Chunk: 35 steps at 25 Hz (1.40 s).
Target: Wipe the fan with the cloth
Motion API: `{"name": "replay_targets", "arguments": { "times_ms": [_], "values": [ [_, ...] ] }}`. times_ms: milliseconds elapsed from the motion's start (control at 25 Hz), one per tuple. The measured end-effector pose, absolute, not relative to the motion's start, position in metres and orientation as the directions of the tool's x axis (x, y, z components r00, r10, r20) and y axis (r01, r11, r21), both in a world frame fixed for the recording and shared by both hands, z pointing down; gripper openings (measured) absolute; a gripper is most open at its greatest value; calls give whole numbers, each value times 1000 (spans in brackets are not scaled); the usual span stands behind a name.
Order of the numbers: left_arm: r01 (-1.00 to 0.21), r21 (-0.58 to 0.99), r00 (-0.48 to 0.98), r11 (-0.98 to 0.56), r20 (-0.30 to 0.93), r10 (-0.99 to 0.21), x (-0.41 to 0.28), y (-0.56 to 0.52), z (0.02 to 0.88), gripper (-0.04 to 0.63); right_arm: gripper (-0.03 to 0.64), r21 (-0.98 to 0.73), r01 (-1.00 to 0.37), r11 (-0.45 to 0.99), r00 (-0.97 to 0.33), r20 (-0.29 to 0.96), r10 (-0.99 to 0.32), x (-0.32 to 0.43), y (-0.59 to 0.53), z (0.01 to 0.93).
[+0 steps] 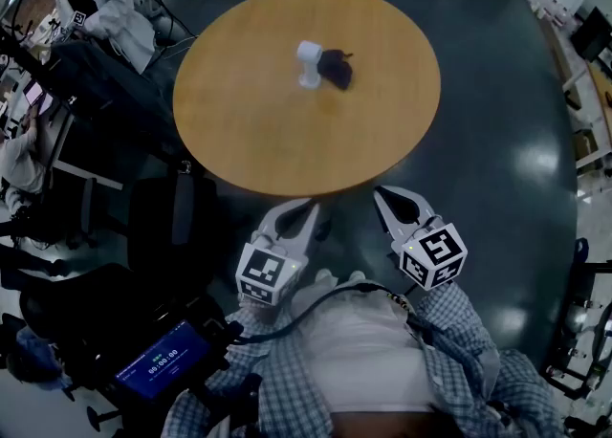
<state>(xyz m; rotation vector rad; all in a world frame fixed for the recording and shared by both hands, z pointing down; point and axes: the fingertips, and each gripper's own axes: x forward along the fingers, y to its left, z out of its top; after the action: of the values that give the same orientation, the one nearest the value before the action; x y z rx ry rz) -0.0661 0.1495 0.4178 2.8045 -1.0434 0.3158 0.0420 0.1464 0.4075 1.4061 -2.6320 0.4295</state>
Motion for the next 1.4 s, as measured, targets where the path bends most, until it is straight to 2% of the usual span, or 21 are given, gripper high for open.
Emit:
{"name": "replay_targets", "arguments": {
  "times_ms": [400, 880, 1400],
  "values": [
    [-683, 71, 718, -727, 246, -651, -64, 145, 405, 0, 3, -232, -819, 525, -570, 218, -793, 47, 142, 405],
    [-745, 45, 655, -665, 234, -718, -38, 152, 403, 0, 3, -244, -825, 509, -558, 212, -803, 110, 156, 416],
    [-723, 24, 679, -691, 213, -703, -21, 99, 406, 0, 3, -230, -836, 499, -543, 210, -813, 121, 113, 417]
  ]
}}
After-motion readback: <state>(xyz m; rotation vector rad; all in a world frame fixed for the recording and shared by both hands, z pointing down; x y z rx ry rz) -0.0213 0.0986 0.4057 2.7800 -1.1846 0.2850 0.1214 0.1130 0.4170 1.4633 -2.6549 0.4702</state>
